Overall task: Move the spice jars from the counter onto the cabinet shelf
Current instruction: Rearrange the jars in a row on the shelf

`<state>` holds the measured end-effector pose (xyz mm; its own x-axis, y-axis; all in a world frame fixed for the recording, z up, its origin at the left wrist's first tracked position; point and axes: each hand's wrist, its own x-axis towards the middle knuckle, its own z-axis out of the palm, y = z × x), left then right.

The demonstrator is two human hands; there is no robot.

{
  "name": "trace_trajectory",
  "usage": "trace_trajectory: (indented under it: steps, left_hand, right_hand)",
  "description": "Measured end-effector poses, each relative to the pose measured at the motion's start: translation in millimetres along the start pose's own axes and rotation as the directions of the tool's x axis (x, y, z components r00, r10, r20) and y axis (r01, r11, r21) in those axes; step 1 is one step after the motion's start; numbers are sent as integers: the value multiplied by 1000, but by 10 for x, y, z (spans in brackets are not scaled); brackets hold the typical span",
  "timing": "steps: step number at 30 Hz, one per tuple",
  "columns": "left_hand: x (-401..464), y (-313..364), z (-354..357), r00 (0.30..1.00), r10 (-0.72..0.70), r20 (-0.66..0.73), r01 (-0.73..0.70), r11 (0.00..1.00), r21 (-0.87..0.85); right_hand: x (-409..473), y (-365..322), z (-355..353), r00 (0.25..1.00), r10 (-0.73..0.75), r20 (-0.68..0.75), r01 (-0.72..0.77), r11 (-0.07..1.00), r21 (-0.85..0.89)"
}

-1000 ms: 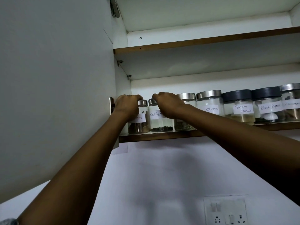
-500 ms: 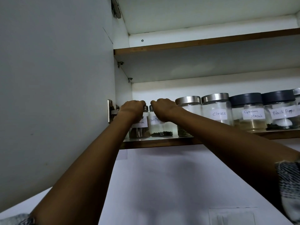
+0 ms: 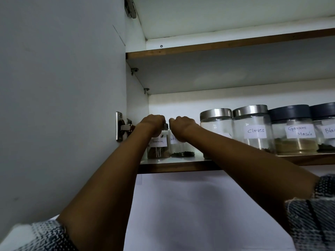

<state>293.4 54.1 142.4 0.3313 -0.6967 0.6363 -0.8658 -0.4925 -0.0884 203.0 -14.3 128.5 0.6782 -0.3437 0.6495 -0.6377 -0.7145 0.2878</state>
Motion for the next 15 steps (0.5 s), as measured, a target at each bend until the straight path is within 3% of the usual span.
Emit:
trace_trajectory:
  steps: [15]
  left_hand:
    - [329, -134, 365, 1000, -20, 8, 20, 999, -35]
  right_hand:
    - [261, 50, 319, 999, -4, 37, 4, 1000, 12]
